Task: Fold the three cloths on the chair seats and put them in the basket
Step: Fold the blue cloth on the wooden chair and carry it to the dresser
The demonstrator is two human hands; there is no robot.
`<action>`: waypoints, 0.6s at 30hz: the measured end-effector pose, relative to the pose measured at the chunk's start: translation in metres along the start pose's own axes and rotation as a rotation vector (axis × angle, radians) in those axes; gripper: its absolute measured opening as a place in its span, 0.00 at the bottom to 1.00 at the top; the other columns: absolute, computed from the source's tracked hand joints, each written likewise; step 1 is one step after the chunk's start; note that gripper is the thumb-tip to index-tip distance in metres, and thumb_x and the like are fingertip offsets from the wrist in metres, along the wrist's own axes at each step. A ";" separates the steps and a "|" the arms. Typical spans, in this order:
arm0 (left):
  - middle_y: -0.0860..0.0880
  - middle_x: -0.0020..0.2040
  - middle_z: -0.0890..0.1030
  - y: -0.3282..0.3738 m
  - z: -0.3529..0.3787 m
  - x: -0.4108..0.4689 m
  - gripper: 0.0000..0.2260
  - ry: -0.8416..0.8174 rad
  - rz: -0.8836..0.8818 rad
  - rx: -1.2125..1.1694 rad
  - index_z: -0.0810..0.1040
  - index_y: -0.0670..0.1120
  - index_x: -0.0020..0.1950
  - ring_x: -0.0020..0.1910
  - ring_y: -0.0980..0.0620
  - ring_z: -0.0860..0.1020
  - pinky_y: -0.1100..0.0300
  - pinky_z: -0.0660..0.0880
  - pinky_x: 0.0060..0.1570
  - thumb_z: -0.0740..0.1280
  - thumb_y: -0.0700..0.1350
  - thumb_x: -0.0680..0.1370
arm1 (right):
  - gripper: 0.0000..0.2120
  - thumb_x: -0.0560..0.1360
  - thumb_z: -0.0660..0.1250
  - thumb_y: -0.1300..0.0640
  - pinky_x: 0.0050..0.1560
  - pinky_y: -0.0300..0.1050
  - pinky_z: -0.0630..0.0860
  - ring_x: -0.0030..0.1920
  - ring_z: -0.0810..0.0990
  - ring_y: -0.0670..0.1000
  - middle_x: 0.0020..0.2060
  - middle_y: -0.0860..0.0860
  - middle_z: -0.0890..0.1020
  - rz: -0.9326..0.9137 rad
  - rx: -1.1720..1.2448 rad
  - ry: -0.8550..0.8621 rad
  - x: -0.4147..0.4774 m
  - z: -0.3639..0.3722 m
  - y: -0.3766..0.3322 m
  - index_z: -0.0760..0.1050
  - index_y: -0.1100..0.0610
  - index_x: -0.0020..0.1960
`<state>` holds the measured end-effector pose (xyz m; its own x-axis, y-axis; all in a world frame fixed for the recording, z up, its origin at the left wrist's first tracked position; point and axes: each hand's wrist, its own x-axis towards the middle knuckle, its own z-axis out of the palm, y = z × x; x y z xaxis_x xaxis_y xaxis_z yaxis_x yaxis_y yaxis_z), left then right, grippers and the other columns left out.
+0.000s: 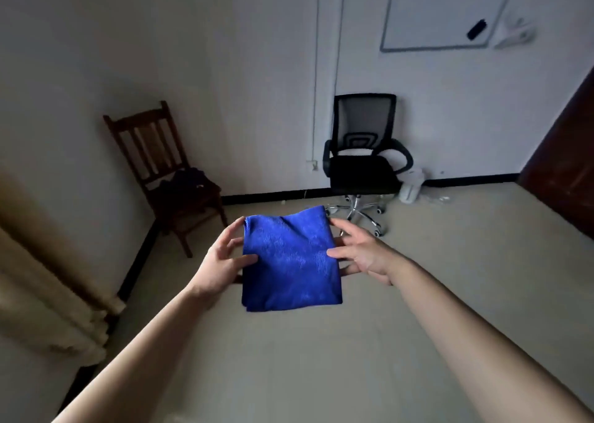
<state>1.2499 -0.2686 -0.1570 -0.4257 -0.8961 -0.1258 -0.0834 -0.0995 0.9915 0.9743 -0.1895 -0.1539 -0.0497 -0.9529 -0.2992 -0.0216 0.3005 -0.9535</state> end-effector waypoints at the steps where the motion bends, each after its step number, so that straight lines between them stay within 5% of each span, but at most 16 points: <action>1: 0.49 0.63 0.77 0.003 0.024 0.023 0.33 -0.037 -0.001 0.005 0.67 0.62 0.72 0.59 0.48 0.79 0.52 0.82 0.40 0.68 0.32 0.75 | 0.31 0.77 0.67 0.68 0.49 0.57 0.83 0.56 0.84 0.54 0.58 0.56 0.83 0.004 0.004 0.048 -0.001 -0.027 0.002 0.65 0.43 0.73; 18: 0.48 0.62 0.78 0.067 0.380 0.358 0.31 -0.839 0.071 0.107 0.68 0.61 0.71 0.56 0.47 0.81 0.47 0.82 0.45 0.66 0.31 0.76 | 0.30 0.77 0.68 0.65 0.45 0.47 0.83 0.55 0.84 0.53 0.57 0.53 0.83 0.038 0.179 0.812 -0.004 -0.340 -0.001 0.66 0.42 0.73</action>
<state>0.7490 -0.4315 -0.1479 -0.9570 -0.2763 -0.0879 -0.0984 0.0243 0.9948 0.6346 -0.1719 -0.1393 -0.7537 -0.5953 -0.2785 0.1509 0.2557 -0.9549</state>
